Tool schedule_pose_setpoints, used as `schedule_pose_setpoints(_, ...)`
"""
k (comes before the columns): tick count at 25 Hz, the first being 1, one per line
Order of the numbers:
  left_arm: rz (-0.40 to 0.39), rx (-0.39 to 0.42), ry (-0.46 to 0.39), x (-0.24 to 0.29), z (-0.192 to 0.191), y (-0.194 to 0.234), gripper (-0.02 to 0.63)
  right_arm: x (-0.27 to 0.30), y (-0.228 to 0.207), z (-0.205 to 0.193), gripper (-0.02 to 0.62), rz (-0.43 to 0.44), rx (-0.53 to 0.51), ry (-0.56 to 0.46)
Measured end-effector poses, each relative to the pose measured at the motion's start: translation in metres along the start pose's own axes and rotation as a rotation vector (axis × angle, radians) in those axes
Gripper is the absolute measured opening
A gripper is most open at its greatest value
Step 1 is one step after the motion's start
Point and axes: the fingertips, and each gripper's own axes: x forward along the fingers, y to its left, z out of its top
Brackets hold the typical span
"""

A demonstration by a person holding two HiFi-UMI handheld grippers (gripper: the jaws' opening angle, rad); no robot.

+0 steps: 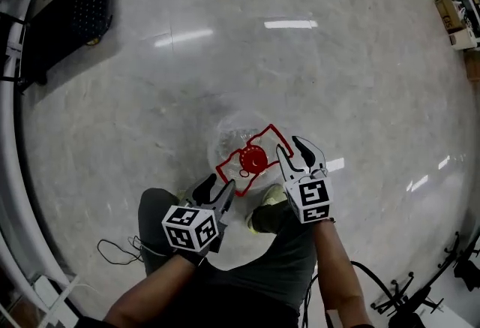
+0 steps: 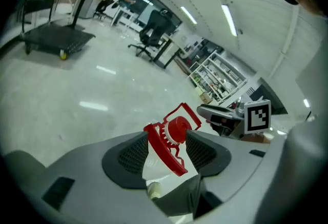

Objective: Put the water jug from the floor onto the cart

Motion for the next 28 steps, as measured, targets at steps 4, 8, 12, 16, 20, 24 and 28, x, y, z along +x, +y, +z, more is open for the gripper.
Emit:
schedule_pose_setpoints(4,0.018,-0.04,-0.02,0.034,0.002,0.015,0.249,0.047,-0.005,-0.028,0.152,0.099,-0.022,0.084)
schedule_pose_setpoints(8,0.085,-0.011,-0.025,0.053,0.002,0.035,0.256,0.065,-0.004,-0.04,0.15,0.158,0.02,0.076)
schedule_pose_setpoints(12,0.072,-0.045,-0.023,0.064,-0.003,0.041,0.295,0.068,0.005,-0.048,0.147,0.183,0.06,0.053)
schedule_pose_setpoints(16,0.024,-0.022,0.012,0.078,-0.006,0.034,0.202,0.071,0.006,-0.049,0.084,0.205,0.123,0.044)
schedule_pose_setpoints(20,0.013,-0.108,0.077,0.084,-0.008,0.032,0.005,0.073,0.001,-0.058,0.065,0.239,0.163,0.131)
schedule_pose_setpoints(24,0.017,-0.185,0.158,0.086,-0.009,0.029,0.003,0.068,0.002,-0.062,0.002,0.306,0.17,0.294)
schedule_pose_setpoints(28,0.025,-0.201,0.153,0.08,0.0,0.017,0.002,0.06,0.015,-0.058,0.002,0.341,0.153,0.401)
